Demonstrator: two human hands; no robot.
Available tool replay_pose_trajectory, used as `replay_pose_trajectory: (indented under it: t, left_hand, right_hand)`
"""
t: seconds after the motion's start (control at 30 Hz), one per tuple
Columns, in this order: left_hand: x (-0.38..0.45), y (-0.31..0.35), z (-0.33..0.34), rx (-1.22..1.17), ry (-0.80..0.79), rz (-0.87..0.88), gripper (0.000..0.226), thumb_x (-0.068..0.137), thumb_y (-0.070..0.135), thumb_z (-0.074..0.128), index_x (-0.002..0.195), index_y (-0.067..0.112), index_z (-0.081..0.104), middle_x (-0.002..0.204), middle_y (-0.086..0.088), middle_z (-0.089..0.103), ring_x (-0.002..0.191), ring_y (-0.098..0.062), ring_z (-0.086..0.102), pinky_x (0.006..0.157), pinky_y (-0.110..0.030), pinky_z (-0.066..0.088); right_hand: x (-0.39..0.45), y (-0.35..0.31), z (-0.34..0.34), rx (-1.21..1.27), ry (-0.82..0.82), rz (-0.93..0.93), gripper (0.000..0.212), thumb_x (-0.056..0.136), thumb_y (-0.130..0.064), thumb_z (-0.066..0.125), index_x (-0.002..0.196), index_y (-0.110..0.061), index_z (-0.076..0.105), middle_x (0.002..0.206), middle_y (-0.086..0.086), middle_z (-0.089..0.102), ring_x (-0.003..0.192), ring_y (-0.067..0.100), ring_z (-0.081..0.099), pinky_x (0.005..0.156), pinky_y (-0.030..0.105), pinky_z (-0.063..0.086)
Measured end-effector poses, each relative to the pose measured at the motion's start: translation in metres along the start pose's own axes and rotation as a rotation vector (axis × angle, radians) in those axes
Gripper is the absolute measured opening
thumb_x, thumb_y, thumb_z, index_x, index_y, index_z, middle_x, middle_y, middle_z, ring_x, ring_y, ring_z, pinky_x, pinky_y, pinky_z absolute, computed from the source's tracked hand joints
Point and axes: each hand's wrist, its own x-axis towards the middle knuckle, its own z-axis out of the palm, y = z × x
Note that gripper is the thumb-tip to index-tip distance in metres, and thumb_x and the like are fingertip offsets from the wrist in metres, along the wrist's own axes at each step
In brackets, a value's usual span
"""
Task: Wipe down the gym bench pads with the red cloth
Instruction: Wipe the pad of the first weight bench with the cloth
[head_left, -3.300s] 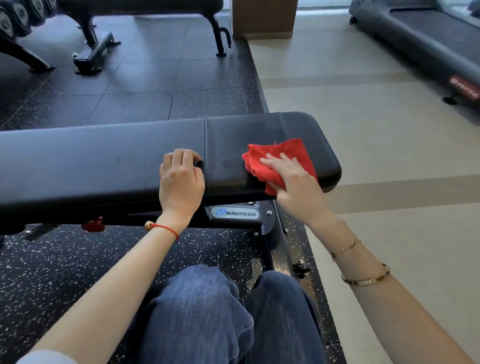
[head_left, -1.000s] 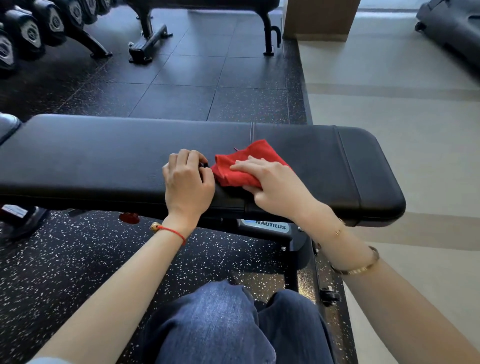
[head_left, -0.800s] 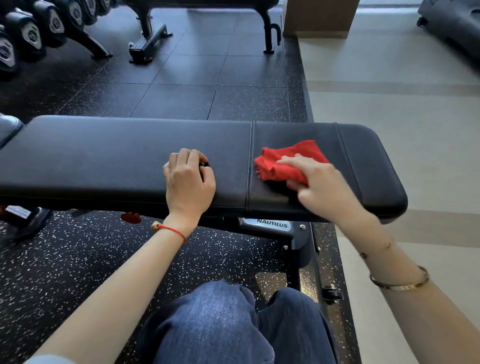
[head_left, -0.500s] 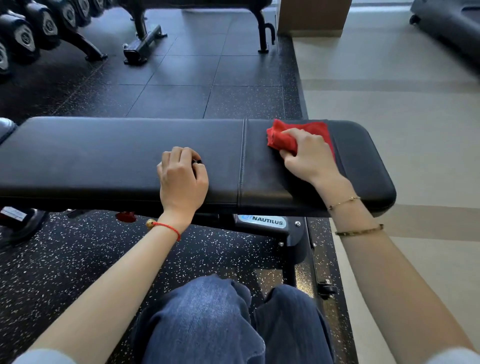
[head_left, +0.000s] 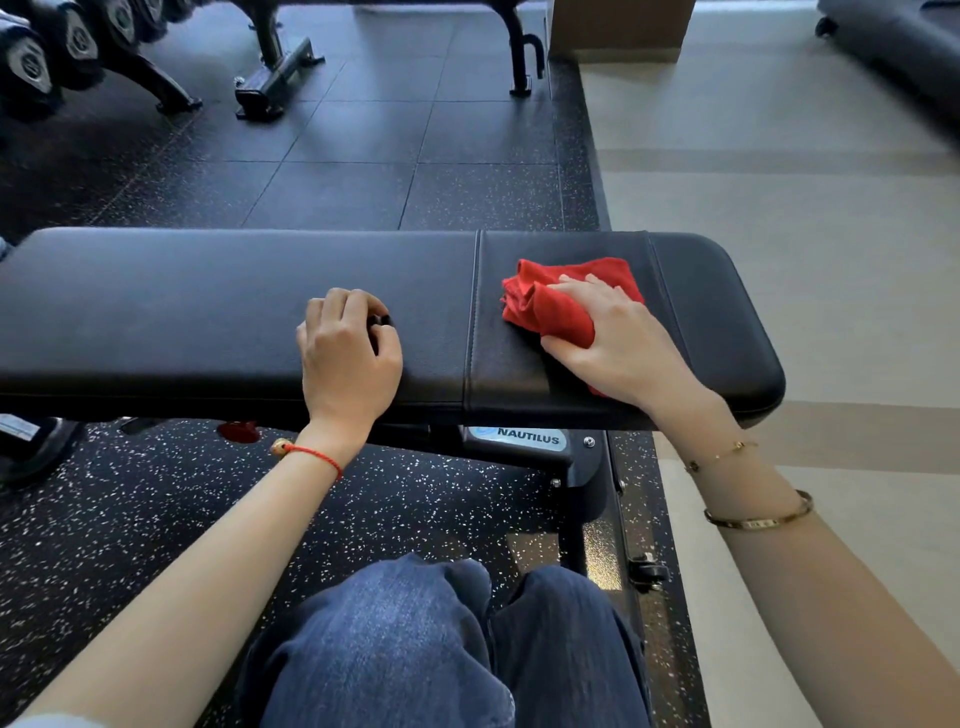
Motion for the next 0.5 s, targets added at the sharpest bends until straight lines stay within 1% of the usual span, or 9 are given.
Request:
replay_pose_trajectory:
  t: [0.1,0.2,0.27,0.3,0.33,0.37,0.4,0.43,0.5]
  left_hand:
    - [0.000,0.002,-0.001,0.001,-0.007,0.002,0.018,0.085,0.018,0.046,0.092,0.015,0.061,0.099,-0.004,0.060,0.099,-0.025,0.049,0.091,-0.041,0.039]
    - [0.000,0.002,-0.001,0.001,-0.011,0.001,0.016,0.085,0.017,0.046,0.092,0.014,0.060,0.099,-0.005,0.059,0.098,-0.025,0.049,0.090,-0.042,0.039]
    - [-0.001,0.002,-0.001,0.000,-0.014,0.000,0.017,0.085,0.018,0.045,0.093,0.014,0.060,0.098,-0.005,0.059,0.098,-0.025,0.049,0.090,-0.042,0.039]
    - [0.000,0.002,-0.002,-0.002,-0.017,-0.002,0.018,0.085,0.019,0.044,0.093,0.014,0.060,0.098,-0.004,0.059,0.098,-0.025,0.049,0.090,-0.043,0.040]
    - [0.000,0.002,-0.002,-0.004,-0.020,-0.004,0.020,0.084,0.020,0.044,0.093,0.015,0.060,0.098,-0.004,0.059,0.098,-0.025,0.048,0.091,-0.043,0.040]
    - [0.000,0.002,-0.002,-0.005,-0.022,-0.006,0.020,0.084,0.021,0.043,0.093,0.015,0.060,0.098,-0.004,0.059,0.098,-0.024,0.048,0.090,-0.043,0.040]
    - [0.000,0.003,-0.003,-0.003,-0.022,-0.007,0.020,0.084,0.021,0.043,0.093,0.015,0.060,0.098,-0.003,0.059,0.097,-0.024,0.048,0.090,-0.042,0.040]
    - [0.000,0.003,-0.003,0.002,-0.022,-0.007,0.020,0.084,0.021,0.043,0.092,0.015,0.060,0.097,-0.003,0.059,0.097,-0.023,0.048,0.090,-0.042,0.040]
    - [0.000,0.003,-0.002,0.014,-0.023,-0.002,0.019,0.084,0.021,0.043,0.092,0.016,0.059,0.097,-0.003,0.058,0.096,-0.023,0.048,0.089,-0.041,0.039]
  right_hand:
    - [0.017,-0.004,0.001,-0.034,0.009,0.074,0.055,0.083,-0.038,0.064,0.134,-0.026,0.048,0.148,-0.002,0.042,0.142,0.022,0.027,0.116,0.035,0.015]
    - [0.019,-0.005,0.000,-0.054,-0.041,0.061,0.055,0.083,-0.046,0.062,0.133,-0.028,0.048,0.149,0.000,0.039,0.143,0.022,0.024,0.118,0.036,0.010]
    - [0.013,-0.005,-0.003,0.079,-0.047,0.053,0.051,0.084,-0.056,0.058,0.128,-0.032,0.053,0.141,-0.006,0.048,0.138,0.017,0.033,0.117,0.032,0.019]
    - [0.009,-0.005,-0.006,0.205,0.000,0.077,0.046,0.084,-0.059,0.055,0.123,-0.034,0.056,0.131,-0.012,0.055,0.130,0.011,0.043,0.112,0.025,0.028]
    - [0.007,-0.004,-0.010,0.318,0.093,0.115,0.042,0.086,-0.059,0.053,0.117,-0.032,0.060,0.120,-0.014,0.061,0.118,0.005,0.051,0.103,0.017,0.035]
    - [0.006,-0.001,-0.013,0.364,0.216,0.156,0.037,0.089,-0.055,0.052,0.112,-0.028,0.062,0.113,-0.012,0.064,0.109,0.004,0.055,0.095,0.015,0.038]
    - [0.007,0.004,-0.016,0.316,0.320,0.204,0.033,0.091,-0.048,0.052,0.110,-0.024,0.063,0.111,-0.006,0.065,0.107,0.009,0.057,0.093,0.018,0.038]
    - [0.008,0.010,-0.019,0.210,0.381,0.262,0.031,0.091,-0.042,0.054,0.110,-0.019,0.062,0.113,0.002,0.063,0.108,0.017,0.055,0.095,0.023,0.037]
    - [0.006,0.021,-0.021,-0.033,0.349,0.387,0.038,0.088,-0.039,0.058,0.114,-0.011,0.060,0.117,0.014,0.057,0.112,0.031,0.049,0.099,0.034,0.035]
